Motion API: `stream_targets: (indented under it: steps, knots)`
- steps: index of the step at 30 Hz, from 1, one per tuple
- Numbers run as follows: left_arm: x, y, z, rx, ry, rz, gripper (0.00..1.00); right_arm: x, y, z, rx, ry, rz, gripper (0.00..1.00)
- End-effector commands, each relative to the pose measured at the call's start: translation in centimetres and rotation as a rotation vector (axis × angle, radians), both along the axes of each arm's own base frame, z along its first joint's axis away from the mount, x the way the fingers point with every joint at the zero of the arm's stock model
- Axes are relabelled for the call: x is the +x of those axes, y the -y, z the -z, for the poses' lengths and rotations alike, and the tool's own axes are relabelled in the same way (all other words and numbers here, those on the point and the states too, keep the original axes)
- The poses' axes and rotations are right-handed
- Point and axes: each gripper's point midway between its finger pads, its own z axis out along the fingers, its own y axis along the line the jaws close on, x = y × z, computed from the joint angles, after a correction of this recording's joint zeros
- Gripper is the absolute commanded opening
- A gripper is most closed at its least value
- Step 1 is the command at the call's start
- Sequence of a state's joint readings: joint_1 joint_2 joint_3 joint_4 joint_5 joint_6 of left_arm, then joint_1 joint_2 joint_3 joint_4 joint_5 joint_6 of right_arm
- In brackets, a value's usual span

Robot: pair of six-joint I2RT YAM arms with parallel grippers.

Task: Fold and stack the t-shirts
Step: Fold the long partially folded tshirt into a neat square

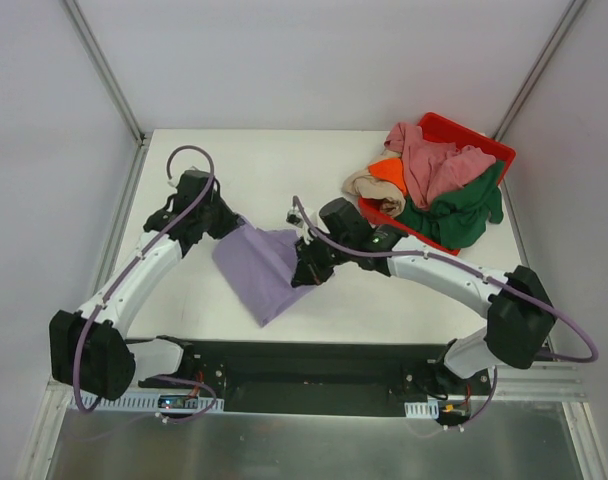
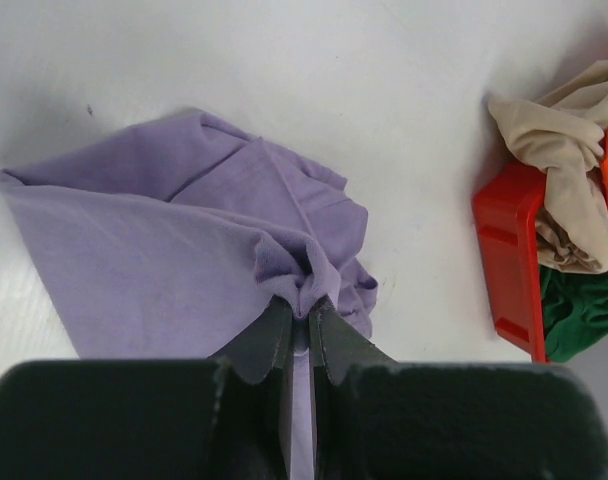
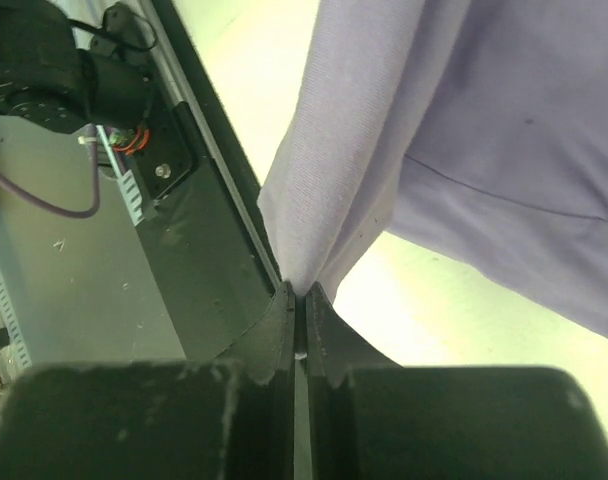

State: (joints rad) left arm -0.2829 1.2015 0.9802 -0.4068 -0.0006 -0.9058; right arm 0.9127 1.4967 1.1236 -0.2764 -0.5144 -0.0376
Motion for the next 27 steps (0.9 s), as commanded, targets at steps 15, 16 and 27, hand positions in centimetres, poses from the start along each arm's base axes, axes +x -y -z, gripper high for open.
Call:
stream_targets:
  steps: [15,16,27]
  knots:
    - [8.4,5.7,1.6,-0.007,0.000,0.127,0.00,5.0,5.0,2.9,-0.058,-0.047,0.153,0.04]
    - [8.8,5.9,1.8,-0.002,-0.001,0.133,0.00,5.5,5.1,3.3,-0.067,-0.045,0.166,0.04]
    - [11.2,9.3,6.6,-0.045,-0.114,0.264,0.05,9.0,6.8,6.9,-0.181,-0.053,0.298,0.30]
